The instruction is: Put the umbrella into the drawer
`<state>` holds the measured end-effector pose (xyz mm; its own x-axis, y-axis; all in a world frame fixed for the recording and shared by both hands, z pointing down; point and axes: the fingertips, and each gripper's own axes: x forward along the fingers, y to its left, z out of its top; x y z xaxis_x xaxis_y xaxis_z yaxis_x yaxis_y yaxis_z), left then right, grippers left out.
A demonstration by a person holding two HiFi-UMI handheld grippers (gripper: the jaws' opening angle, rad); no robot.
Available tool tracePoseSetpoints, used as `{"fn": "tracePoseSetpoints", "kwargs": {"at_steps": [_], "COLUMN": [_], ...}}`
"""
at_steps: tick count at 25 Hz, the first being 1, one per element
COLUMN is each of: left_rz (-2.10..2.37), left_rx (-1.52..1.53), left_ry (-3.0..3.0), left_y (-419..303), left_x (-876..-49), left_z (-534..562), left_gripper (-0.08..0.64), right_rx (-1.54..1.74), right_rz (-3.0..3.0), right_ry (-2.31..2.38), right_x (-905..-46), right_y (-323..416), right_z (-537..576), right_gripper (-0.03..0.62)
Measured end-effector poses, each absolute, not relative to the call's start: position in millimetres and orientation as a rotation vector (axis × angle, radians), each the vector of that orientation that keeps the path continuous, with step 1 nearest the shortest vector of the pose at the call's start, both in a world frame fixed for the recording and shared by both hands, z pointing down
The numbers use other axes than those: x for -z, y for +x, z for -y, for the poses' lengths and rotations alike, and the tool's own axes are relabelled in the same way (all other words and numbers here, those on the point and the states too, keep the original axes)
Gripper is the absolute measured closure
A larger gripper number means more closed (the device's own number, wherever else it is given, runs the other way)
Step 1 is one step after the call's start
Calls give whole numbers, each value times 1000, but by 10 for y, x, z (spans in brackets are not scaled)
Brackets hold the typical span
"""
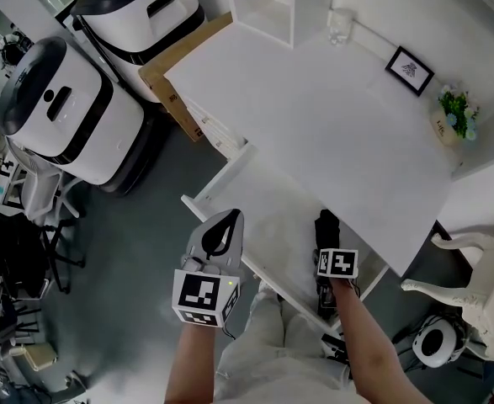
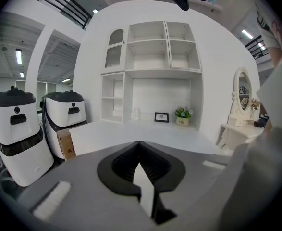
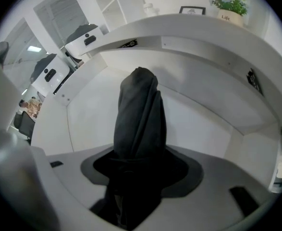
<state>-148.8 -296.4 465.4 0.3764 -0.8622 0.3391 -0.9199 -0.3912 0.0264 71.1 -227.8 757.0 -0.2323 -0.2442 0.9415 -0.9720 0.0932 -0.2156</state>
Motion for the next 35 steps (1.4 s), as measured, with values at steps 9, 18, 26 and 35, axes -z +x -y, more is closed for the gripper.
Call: {"fn": "tracePoseSetpoints", "kwargs": {"at_steps": [9, 18, 26, 35], "left_rz": [1573, 1560, 1530, 1494], "left_rx": [-415, -408, -384, -352], "left_ry": [2439, 2459, 2507, 2568], "left_y": [-1392, -1301, -1168, -952], "left_x": [-4688, -4632, -4514, -4348], "left_z": [2978, 2951, 2920, 2868], "left_gripper": [551, 551, 551, 551], "right_rx": [-1127, -1072, -1054, -1001], "right_rz": [1570, 1602, 1665, 1774], "right_ry": [1272, 1253, 1246, 1321], "right_x": [-7610, -7468, -7238, -6755], "right_y": [726, 792, 765, 778], "right_z": [2297, 2299, 2257, 2336], "right_gripper": [339, 267, 267, 267]}}
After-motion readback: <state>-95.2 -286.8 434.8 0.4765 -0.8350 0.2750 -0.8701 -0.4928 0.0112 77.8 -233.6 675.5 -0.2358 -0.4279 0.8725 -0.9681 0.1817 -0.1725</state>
